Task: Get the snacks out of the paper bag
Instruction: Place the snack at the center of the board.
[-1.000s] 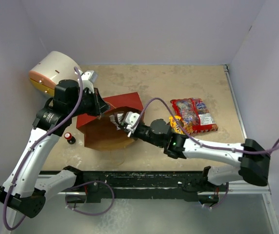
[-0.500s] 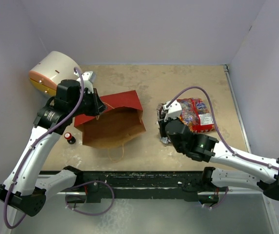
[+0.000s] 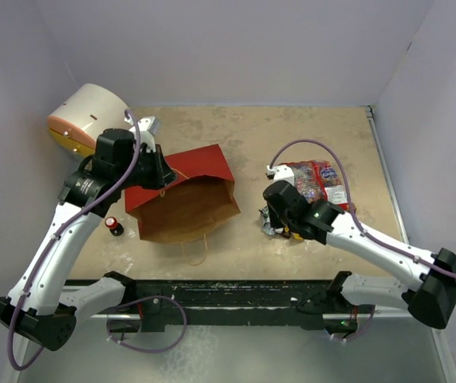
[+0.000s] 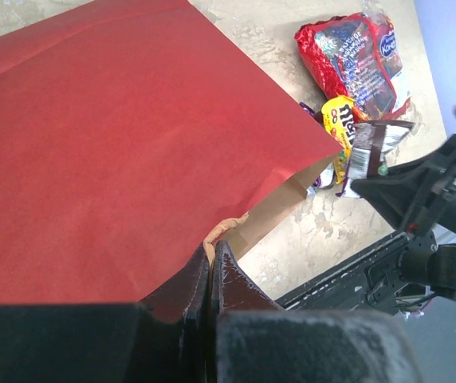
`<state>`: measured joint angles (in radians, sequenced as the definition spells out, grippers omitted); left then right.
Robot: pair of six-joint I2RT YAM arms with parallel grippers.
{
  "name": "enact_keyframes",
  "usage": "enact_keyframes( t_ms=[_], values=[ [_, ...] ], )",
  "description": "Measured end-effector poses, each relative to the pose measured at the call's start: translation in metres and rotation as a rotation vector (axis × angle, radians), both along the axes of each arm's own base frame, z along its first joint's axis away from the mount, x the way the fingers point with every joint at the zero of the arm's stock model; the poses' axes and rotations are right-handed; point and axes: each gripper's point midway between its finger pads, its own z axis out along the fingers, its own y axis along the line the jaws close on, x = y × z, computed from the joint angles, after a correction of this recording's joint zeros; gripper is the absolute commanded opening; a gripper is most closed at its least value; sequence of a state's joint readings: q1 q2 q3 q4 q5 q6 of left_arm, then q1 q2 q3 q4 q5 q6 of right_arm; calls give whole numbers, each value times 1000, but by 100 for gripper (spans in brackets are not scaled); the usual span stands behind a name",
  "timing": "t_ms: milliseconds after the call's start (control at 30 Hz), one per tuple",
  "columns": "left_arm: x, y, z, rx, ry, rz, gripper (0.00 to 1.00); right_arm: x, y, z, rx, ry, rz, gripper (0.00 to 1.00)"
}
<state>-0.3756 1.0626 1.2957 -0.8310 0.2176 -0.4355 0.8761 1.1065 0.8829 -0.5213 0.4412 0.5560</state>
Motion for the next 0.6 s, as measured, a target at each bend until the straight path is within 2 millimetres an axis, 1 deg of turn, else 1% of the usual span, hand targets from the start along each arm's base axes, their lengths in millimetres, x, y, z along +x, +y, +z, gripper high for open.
enact_keyframes(
  t_ms=[167, 367, 467, 600],
  values=[
    [-2, -6, 1, -27, 15, -19, 0, -1, 1, -17, -42, 113, 23, 5],
    [-6, -11, 2, -51, 21, -51, 0, 2, -9, -22, -58, 173, 4, 7],
    [-8, -16, 3, -68, 20, -75, 0, 10, -13, -23, -76, 199, -9, 8],
    [-12, -21, 0, -86, 34, -108, 0, 23, -12, -26, -116, 228, -13, 8]
  ],
)
